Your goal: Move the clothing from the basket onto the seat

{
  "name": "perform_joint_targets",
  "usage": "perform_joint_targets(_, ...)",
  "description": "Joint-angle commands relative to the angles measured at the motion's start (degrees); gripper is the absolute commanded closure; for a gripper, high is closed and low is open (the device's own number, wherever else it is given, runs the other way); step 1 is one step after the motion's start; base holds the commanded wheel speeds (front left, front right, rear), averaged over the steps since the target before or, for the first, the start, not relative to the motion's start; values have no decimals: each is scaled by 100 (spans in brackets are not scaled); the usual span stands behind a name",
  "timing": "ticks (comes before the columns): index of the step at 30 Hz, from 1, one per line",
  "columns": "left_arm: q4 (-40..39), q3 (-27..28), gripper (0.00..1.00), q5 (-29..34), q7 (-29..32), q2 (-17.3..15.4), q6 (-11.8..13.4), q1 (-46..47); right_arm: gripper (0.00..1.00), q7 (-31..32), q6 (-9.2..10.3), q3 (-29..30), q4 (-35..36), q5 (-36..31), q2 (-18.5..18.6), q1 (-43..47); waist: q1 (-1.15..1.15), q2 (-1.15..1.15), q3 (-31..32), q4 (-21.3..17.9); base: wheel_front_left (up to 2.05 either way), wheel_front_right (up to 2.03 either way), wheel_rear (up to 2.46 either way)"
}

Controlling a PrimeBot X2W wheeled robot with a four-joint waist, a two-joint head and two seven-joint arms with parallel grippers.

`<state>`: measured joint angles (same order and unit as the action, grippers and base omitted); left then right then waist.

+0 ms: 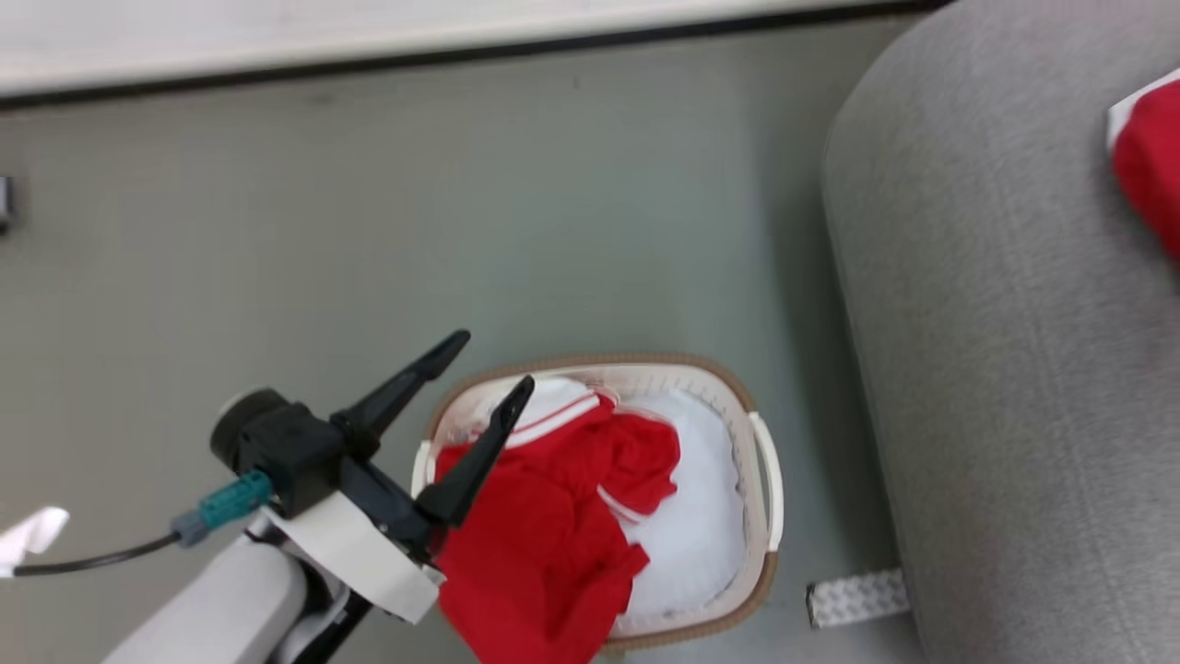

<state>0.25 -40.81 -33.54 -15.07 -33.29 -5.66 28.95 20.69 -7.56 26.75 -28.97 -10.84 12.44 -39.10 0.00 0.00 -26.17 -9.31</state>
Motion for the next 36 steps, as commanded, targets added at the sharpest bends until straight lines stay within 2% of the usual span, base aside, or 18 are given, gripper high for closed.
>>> perform_joint_targets(1,72,24,0,-47,-8,51,45,-135,0,135,14,-175,-57,144,73,235,0,0,478,-55,0,0,0)
perform_joint_targets(7,324,182,0,-159,-7,327,243,-508,0,564,14,-1265,421,1082,601,951,0,0,1351,-38,0,0,0)
perform_joint_targets(13,473,552,0,-233,-8,545,454,-835,0,211,14,-1621,1393,2050,895,1486,0,0,2072,206,0,0,0)
perform_joint_targets(17,528,912,0,-294,-8,619,628,-1078,0,-204,14,-1815,1912,2340,1026,1786,0,0,2421,409,0,0,0)
perform_joint_targets(23,550,1603,0,-348,-8,667,863,-1555,0,-1035,14,-1927,2459,2649,641,2119,0,0,2696,623,0,0,0)
perform_joint_targets(28,555,2163,0,-212,-8,780,973,-1938,0,-1728,14,-2237,2659,2636,231,2465,0,0,2785,726,0,0,0)
perform_joint_targets(33,631,2525,0,0,-8,942,928,-2182,0,-2319,14,-2448,2626,2538,-118,2788,0,0,2886,763,0,0,0)
perform_joint_targets(36,653,2757,0,213,-8,1164,897,-2434,0,-2724,14,-2534,2523,2515,-409,3092,0,0,3001,738,0,0,0)
